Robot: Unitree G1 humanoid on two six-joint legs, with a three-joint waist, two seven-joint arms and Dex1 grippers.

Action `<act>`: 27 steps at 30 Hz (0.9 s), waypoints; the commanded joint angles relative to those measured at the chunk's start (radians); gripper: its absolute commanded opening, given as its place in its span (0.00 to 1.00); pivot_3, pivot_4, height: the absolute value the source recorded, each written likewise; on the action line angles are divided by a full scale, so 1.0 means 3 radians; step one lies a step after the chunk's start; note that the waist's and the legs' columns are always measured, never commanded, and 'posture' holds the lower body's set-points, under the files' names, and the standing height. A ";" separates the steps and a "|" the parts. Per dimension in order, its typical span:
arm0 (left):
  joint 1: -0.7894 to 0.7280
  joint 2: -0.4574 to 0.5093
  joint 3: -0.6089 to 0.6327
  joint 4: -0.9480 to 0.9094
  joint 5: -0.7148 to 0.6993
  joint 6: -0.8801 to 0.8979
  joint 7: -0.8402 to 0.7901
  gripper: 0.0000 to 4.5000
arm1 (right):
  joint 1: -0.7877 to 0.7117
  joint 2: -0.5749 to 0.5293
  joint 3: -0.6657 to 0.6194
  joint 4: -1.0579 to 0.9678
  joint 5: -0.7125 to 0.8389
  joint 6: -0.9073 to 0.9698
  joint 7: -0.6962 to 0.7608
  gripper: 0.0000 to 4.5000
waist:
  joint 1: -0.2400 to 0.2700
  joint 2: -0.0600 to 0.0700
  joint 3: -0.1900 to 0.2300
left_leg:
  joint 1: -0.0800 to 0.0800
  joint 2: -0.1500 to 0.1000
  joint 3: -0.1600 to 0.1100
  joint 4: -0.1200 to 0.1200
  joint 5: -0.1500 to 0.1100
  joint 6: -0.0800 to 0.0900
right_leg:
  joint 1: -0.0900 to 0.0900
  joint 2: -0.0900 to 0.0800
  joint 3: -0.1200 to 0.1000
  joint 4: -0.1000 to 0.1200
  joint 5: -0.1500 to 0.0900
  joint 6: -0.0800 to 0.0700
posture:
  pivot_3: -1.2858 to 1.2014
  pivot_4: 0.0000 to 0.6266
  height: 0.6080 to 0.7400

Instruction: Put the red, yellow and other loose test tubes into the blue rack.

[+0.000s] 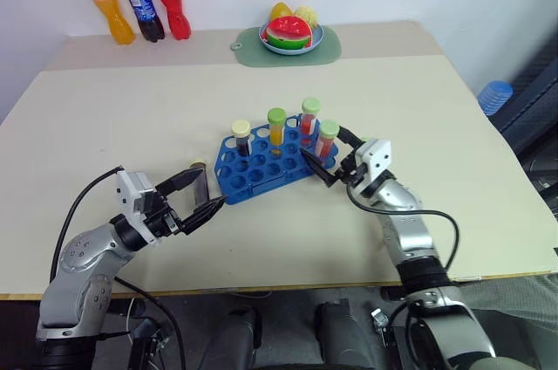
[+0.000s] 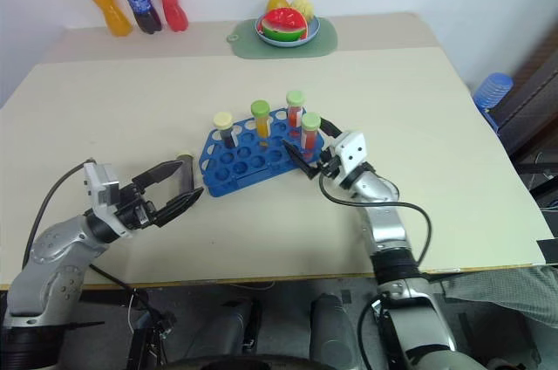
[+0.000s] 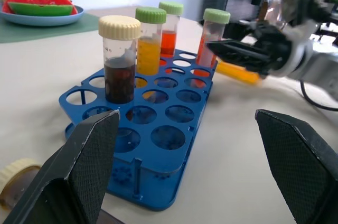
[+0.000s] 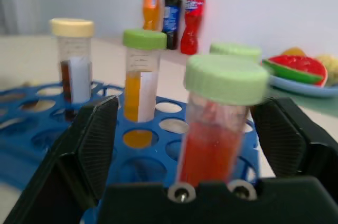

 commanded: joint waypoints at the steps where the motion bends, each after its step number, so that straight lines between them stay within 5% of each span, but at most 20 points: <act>1: -0.0006 -0.0020 -0.0009 -0.0039 0.0028 -0.0058 0.0006 0.95 | 0.0272 -0.0459 -0.0192 -0.0893 0.0281 0.0950 0.0074 0.97 | 0.0008 0.0001 0.0000 | 0.0000 0.0000 0.0000 0.0000 0.0000 0.0000 | 0.0000 0.0000 0.0000 0.0000 0.0000 0.0000 | 0.52 0.24 1.00; 6: -0.0011 -0.0085 -0.0073 -0.0077 0.0058 -0.0036 0.0049 0.95 | 0.0345 -0.1205 -0.0388 -0.1627 0.0525 0.2686 -0.0109 0.97 | 0.0054 0.0000 0.0001 | -0.0002 0.0000 0.0002 0.0003 -0.0001 0.0001 | 0.0001 -0.0004 0.0000 -0.0003 0.0000 0.0000 | 0.52 0.24 1.00; 10: -0.0049 -0.0114 -0.0142 -0.0105 0.0071 -0.0005 0.0081 0.95 | -0.0416 -0.1386 -0.0376 -0.1342 0.0648 0.4064 -0.0339 0.97 | 0.0050 0.0002 0.0002 | -0.0002 0.0003 0.0003 0.0004 -0.0001 0.0002 | 0.0001 -0.0002 0.0000 -0.0002 -0.0002 -0.0003 | 0.52 0.24 1.00; 15: -0.0074 -0.0099 -0.0179 -0.0169 0.0053 0.0049 0.0108 0.95 | -0.1325 -0.1376 -0.0203 -0.0629 0.0734 0.5070 -0.0286 0.97 | 0.0073 0.0000 0.0002 | -0.0007 0.0002 0.0002 0.0003 -0.0002 0.0004 | 0.0000 -0.0006 -0.0003 -0.0007 -0.0001 -0.0002 | 0.52 0.24 1.00; 24: 0.0087 -0.0088 -0.0130 -0.0425 -0.0011 0.0179 0.0230 0.95 | -0.1913 -0.1363 0.0595 0.0528 0.0440 0.4979 0.0090 0.97 | 0.0063 0.0000 0.0002 | -0.0021 -0.0002 0.0004 0.0007 -0.0006 0.0011 | -0.0007 -0.0014 -0.0004 -0.0015 0.0000 0.0000 | 0.52 0.24 1.00; 27: 0.0157 -0.0087 -0.0110 -0.0498 -0.0019 0.0199 0.0278 0.95 | -0.1954 -0.1347 0.0812 0.0708 0.0309 0.4728 0.0273 0.78 | 0.0050 -0.0001 0.0002 | -0.0020 -0.0003 0.0006 0.0007 -0.0006 0.0011 | -0.0007 -0.0011 -0.0004 -0.0014 0.0000 0.0000 | 0.52 0.24 1.00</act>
